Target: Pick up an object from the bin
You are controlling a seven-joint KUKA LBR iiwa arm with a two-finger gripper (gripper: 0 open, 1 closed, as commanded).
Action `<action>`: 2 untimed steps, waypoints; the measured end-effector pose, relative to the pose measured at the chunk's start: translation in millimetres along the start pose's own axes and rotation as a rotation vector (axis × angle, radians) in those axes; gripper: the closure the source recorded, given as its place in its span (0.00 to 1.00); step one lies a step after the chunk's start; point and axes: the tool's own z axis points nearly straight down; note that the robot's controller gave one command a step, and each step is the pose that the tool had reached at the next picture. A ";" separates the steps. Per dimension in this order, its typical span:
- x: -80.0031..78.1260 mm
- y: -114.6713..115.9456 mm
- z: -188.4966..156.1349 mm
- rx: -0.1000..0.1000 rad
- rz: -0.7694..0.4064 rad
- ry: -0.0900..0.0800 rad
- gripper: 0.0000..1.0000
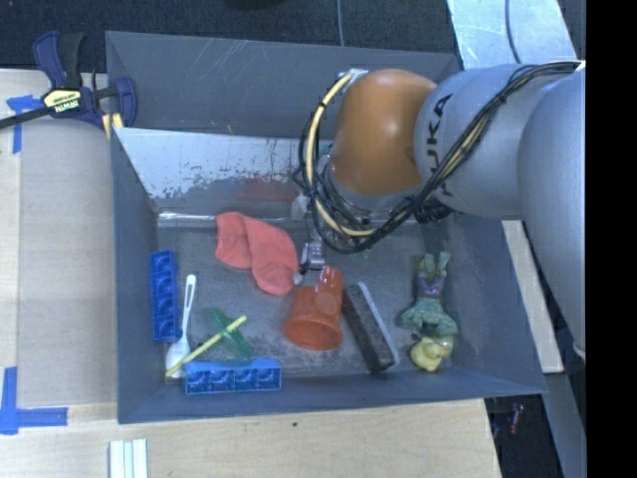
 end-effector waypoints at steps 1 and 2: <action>-10.1 -40.3 41.4 0.003 0.133 0.010 0.00; -6.8 -9.8 33.0 0.003 -0.096 -0.006 1.00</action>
Offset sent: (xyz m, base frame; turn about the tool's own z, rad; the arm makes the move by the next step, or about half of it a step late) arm 0.0056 -0.0097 -0.0335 -0.0968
